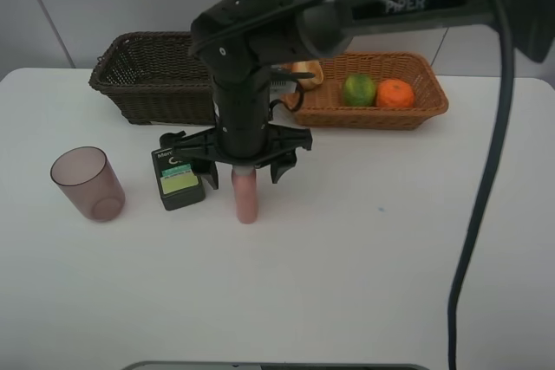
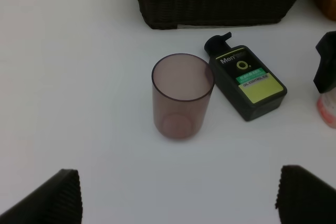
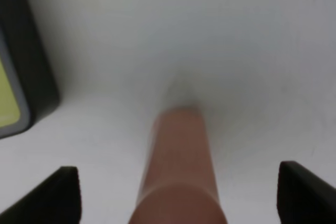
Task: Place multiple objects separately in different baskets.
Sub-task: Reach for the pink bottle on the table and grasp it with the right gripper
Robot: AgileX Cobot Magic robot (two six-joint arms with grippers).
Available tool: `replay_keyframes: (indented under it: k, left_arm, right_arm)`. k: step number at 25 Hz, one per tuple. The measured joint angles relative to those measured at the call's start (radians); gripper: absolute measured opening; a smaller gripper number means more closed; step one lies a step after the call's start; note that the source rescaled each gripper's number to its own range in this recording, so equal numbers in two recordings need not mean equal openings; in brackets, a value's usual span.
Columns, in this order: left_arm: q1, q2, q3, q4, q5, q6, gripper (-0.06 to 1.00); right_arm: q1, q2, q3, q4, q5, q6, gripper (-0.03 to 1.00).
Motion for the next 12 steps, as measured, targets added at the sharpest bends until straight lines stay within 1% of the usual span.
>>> replay_keyframes:
  k: [2, 4, 5, 6, 8, 9, 12]
  left_arm:
    - [0.000, 0.000, 0.000, 0.000, 0.000, 0.000, 0.96]
    - [0.000, 0.000, 0.000, 0.000, 0.000, 0.000, 0.96]
    - [0.000, 0.000, 0.000, 0.000, 0.000, 0.000, 0.96]
    - [0.000, 0.000, 0.000, 0.000, 0.000, 0.000, 0.96]
    - [0.000, 0.000, 0.000, 0.000, 0.000, 0.000, 0.96]
    - [0.000, 0.000, 0.000, 0.000, 0.000, 0.000, 0.96]
    - [0.000, 0.000, 0.000, 0.000, 0.000, 0.000, 0.96]
  right_arm:
    - [-0.001, 0.002, 0.000, 0.013, 0.000, -0.015, 0.66]
    - [-0.002, 0.002, 0.000, 0.016, 0.000, -0.019, 0.57]
    - [-0.002, 0.002, 0.000, 0.018, 0.001, -0.019, 0.48]
    - [-0.002, 0.002, 0.000, 0.018, 0.002, -0.020, 0.37]
    - [-0.002, 0.002, 0.000, 0.018, 0.003, -0.021, 0.11]
    - [-0.002, 0.002, 0.000, 0.018, 0.003, -0.021, 0.00]
    - [-0.002, 0.002, 0.000, 0.018, 0.003, -0.021, 0.01]
